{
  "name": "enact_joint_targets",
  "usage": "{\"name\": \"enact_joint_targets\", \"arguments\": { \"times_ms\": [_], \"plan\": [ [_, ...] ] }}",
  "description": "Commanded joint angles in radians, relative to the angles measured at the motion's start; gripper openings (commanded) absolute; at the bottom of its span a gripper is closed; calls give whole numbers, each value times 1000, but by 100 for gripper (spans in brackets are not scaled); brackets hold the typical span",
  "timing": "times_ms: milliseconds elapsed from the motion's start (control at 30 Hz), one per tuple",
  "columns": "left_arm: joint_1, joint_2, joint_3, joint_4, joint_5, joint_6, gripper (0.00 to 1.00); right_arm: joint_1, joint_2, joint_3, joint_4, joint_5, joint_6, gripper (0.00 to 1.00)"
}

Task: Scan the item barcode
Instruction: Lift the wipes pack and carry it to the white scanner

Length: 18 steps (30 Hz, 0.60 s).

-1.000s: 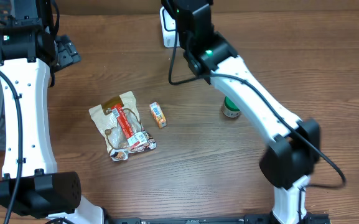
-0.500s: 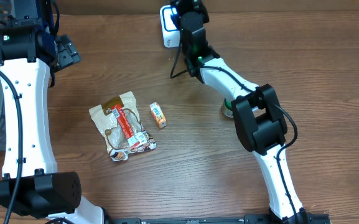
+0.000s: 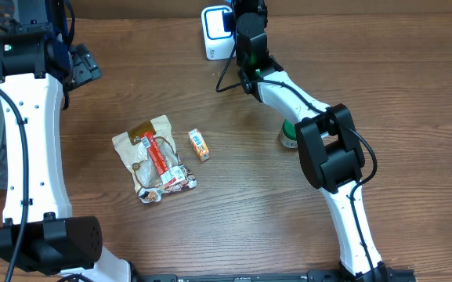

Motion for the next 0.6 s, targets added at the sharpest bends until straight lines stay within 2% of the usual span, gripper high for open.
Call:
{"name": "enact_joint_targets", "arguments": {
  "times_ms": [0, 267, 567],
  "plan": [
    [2, -26, 20, 0, 1, 11, 100, 0, 32, 17, 25, -4, 22, 4],
    [2, -26, 20, 0, 1, 11, 100, 0, 66, 17, 31, -5, 23, 4],
    [2, -26, 20, 0, 1, 11, 100, 5, 68, 17, -35, -5, 21, 4]
  ]
}}
